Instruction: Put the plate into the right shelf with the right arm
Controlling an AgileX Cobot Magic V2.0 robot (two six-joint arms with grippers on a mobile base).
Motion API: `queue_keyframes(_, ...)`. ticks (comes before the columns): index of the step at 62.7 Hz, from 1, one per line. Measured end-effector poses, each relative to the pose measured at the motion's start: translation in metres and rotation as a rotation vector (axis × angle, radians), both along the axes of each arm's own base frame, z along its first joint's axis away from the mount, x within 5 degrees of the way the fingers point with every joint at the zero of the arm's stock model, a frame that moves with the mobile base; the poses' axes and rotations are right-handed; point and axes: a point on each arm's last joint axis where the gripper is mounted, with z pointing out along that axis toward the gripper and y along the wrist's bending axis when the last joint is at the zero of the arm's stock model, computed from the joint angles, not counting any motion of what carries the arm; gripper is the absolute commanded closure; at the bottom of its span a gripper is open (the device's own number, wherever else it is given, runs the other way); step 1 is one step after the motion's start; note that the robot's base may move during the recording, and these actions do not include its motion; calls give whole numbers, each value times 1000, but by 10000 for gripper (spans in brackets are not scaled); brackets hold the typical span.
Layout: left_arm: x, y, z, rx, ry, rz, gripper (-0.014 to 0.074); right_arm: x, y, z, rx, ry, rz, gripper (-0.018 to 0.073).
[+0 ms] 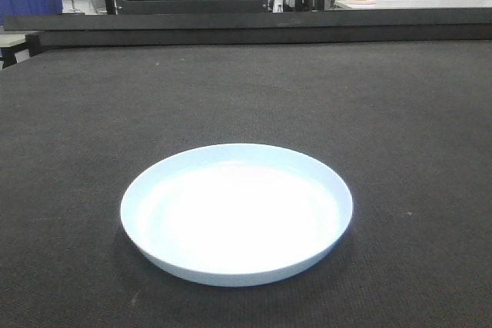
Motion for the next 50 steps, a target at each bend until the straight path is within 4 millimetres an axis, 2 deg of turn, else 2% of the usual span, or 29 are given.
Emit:
queue_keyframes(11,0,0,0,0,0,0,643,-1,0,8,28,-91,1,503)
queue_keyframes(16,0,0,0,0,0,0,643,-2,0,11,101,-98,11,503)
queue_keyframes(21,0,0,0,0,0,0,643,-4,0,24,185,-63,23,503)
queue_keyframes(30,0,0,0,0,0,0,643,-8,2,62,193,73,59,503)
queue_keyframes(36,0,0,0,0,0,0,643,-3,6,88,148,192,104,503)
queue_keyframes(43,0,0,0,0,0,0,643,14,15,112,91,353,181,503)
queue_keyframes(50,0,0,0,0,0,0,643,39,30,123,14,540,263,503)
